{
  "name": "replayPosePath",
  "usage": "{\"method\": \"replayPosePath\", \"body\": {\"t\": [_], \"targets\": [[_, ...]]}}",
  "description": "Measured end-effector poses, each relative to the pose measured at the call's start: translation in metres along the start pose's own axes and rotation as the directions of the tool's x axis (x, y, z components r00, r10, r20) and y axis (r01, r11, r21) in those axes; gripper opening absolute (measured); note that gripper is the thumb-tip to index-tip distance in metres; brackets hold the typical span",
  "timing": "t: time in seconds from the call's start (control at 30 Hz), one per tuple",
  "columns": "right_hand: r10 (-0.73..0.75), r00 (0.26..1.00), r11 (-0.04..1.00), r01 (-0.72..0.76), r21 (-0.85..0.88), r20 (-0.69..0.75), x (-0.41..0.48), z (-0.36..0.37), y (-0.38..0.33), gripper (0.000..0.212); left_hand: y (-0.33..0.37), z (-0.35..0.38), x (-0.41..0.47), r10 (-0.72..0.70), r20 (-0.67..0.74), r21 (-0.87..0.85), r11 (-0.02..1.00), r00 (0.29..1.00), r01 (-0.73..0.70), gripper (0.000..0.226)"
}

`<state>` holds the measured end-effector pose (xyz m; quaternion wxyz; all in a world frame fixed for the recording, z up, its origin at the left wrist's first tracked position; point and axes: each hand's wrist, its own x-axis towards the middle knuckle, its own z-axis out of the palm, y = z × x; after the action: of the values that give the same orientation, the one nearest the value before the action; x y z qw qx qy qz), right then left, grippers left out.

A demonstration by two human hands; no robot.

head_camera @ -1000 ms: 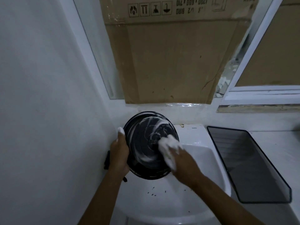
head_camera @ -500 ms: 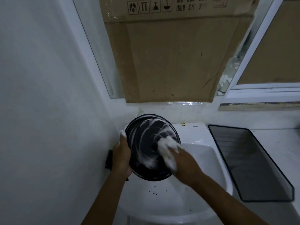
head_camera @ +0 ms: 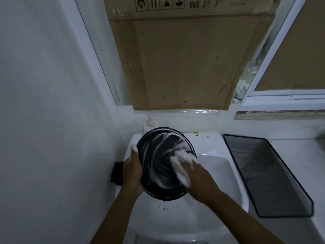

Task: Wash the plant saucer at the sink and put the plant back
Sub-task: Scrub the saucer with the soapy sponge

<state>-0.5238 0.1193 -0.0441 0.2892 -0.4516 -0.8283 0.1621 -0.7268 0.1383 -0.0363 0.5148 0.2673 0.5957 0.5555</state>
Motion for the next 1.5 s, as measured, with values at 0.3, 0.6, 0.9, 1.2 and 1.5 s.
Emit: {"method": "replayPosePath", "body": {"t": [0.3,0.6,0.9,1.2,1.5], "targets": [[0.818,0.563,0.187,-0.452,0.872,0.116,0.047,-0.030,0.042,0.022,0.010,-0.006,0.009,0.133,0.282,-0.081,0.990,0.950,-0.115,0.081],[0.706,0.708,0.132,-0.152,0.979,0.014,0.022,-0.038,0.028,0.018,-0.010,-0.007,0.010,0.034,0.113,-0.063,0.998,0.993,-0.027,0.040],[0.688,0.720,0.111,-0.226,0.968,0.090,-0.012,-0.043,0.035,0.029,-0.034,-0.034,0.003,-0.361,0.386,0.016,0.923,0.849,0.385,0.064],[0.737,0.605,0.367,-0.733,0.573,0.302,-0.026,-0.030,0.060,0.024,-0.058,-0.040,-0.001,-0.326,0.377,0.308,0.927,0.867,0.215,0.082],[0.657,0.721,0.696,-0.692,0.192,0.218,-0.057,0.007,0.068,0.007,-0.081,-0.022,-0.008,-0.312,0.229,0.387,0.898,0.922,0.208,0.037]]}}
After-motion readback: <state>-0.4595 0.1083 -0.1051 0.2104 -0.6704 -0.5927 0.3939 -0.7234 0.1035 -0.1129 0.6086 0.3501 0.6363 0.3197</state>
